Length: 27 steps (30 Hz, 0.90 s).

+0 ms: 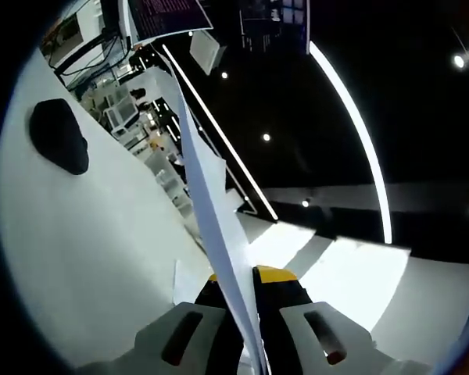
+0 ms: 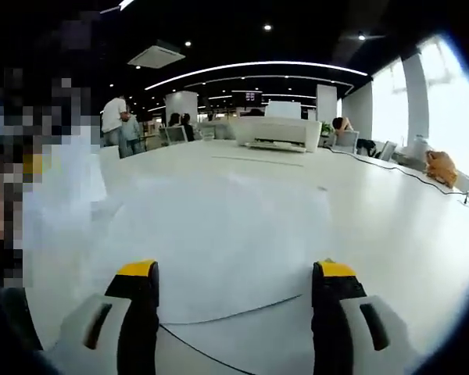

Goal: Organize the stack of printing papers by aligning and flattening the scattered papers on the table

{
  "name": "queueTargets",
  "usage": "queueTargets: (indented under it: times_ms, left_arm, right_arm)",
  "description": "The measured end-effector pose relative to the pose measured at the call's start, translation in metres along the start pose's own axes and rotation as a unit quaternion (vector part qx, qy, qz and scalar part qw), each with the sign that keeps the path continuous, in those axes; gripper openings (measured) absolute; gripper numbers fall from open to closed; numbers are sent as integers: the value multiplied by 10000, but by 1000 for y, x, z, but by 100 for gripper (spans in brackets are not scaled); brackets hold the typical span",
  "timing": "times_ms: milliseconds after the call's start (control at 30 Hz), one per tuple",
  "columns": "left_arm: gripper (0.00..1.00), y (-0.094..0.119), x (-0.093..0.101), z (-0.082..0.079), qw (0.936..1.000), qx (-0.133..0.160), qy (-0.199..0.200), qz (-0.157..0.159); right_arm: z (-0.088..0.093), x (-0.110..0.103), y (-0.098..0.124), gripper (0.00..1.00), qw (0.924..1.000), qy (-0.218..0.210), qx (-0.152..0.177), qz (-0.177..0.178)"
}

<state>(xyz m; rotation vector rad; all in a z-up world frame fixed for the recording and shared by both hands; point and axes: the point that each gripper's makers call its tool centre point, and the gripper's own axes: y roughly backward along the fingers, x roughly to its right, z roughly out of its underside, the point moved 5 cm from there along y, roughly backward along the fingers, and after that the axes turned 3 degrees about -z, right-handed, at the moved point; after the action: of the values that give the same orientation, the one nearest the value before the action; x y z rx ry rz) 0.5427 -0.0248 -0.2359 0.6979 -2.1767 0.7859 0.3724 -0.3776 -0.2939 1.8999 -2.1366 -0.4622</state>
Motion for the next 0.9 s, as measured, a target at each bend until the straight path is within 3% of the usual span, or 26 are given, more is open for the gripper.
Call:
queueTargets:
  times_ms: [200, 433, 633, 733, 767, 800, 900]
  left_arm:
    - [6, 0, -1, 0, 10000, -6, -8, -1]
    - [6, 0, -1, 0, 10000, 4, 3, 6]
    - [6, 0, -2, -1, 10000, 13, 14, 6]
    - [6, 0, -2, -1, 10000, 13, 8, 8]
    - [6, 0, -2, -1, 10000, 15, 14, 11]
    - [6, 0, -2, -1, 10000, 18, 15, 10]
    - [6, 0, -2, -1, 10000, 31, 24, 8]
  right_arm:
    - [1, -3, 2, 72, 9999, 12, -8, -109]
    - [0, -8, 0, 84, 9996, 18, 27, -271]
    - [-2, 6, 1, 88, 9999, -80, 118, -1]
    - [-1, 10, -3, 88, 9999, -151, 12, 36]
    - [-6, 14, -7, 87, 9994, 316, 95, 128]
    - [-2, 6, -6, 88, 9999, -44, 32, 119]
    - [-2, 4, -2, 87, 9999, -37, -13, 117]
